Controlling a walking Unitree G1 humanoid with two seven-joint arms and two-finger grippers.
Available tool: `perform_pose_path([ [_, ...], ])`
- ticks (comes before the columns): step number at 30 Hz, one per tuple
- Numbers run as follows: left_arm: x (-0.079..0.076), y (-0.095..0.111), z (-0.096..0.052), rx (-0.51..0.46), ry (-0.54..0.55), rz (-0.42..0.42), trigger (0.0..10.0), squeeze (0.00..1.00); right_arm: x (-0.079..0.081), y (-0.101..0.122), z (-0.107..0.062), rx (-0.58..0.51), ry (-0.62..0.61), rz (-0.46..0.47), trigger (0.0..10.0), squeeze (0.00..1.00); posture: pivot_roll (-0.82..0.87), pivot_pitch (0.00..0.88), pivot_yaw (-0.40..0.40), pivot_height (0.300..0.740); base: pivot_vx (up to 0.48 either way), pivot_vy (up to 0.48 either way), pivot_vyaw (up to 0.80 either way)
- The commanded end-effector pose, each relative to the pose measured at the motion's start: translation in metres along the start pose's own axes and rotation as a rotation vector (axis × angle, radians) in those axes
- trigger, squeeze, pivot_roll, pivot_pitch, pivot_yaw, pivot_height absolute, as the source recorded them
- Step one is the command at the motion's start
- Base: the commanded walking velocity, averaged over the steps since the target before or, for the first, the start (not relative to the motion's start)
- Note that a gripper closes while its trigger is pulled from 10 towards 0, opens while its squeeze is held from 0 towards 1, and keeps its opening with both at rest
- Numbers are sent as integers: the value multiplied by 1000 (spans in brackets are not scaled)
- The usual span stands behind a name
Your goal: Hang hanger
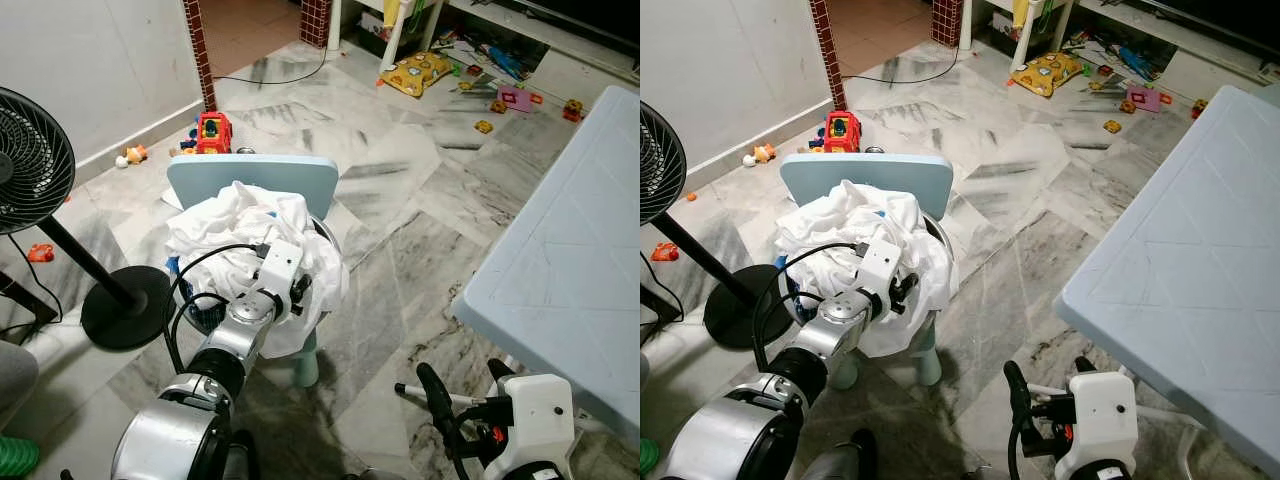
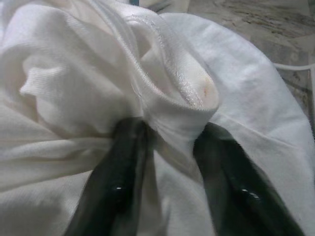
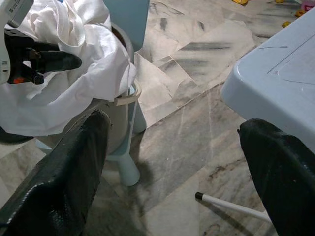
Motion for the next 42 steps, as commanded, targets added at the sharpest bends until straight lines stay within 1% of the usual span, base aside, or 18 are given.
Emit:
perform_pose_path([
  [1,-1,2,1,1,2,13,0,0,-1,1,-2,5,-5,-4,10000,0,-171,215,-79,740,0,0,0],
  [6,1,6,1,-21,13,-5,0,0,0,1,-2,6,-7,-3,10000,0,-171,216,-77,740,0,0,0],
  [14,3,9,1,-39,19,-2,0,0,-1,0,-1,7,-12,-1,10000,0,-168,215,-75,740,0,0,0],
  [18,2,14,1,-76,18,10,0,0,-2,-1,2,11,-19,7,10000,0,-162,208,-74,740,0,0,0],
  [25,-3,18,-2,-119,-51,-19,0,0,-7,-4,11,21,-42,39,10000,0,-135,179,-72,740,0,0,0],
  [29,3,26,-9,-171,-89,-29,0,0,-11,-2,23,0,-36,33,10000,0,-103,145,-71,740,0,0,0],
  [31,3,27,-10,-175,-91,-30,0,0,-11,-2,24,-4,-34,33,10000,0,-103,145,-71,740,0,0,0],
  [32,3,28,-11,-187,-106,-42,0,0,-12,-1,27,-13,-37,28,10000,0,-90,127,-68,740,0,0,0],
  [34,-8,33,-21,-226,-209,-70,0,0,-20,1,38,-26,-61,-5,10000,0,-68,99,-64,740,0,0,0],
  [35,-15,33,-24,-221,-267,-77,0,0,-22,1,42,-26,-71,-12,10000,0,-57,81,-61,740,0,0,0],
  [38,-29,33,-29,-208,-376,-84,0,0,-30,2,52,-31,-102,-31,10000,0,-43,70,-56,740,0,0,0],
  [41,-38,33,-37,-195,-473,-70,0,0,-39,6,61,-55,-143,-35,10000,0,-28,47,-57,740,0,0,0],
  [42,-40,34,-42,-195,-512,-63,0,0,-46,9,64,-80,-171,-52,10000,0,-18,30,-53,740,0,0,0],
])
Point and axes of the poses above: a point about 5 cm out from each wrist's last joint towards the gripper, its own z axis pointing out of the wrist towards the gripper, its own y axis along the axis of the wrist's last joint, x = y × z, the point moved 3 cm from there along z, pointing out of the wrist towards the gripper, and after that the axes turned 15 degrees about -z, right-handed, at the moved point
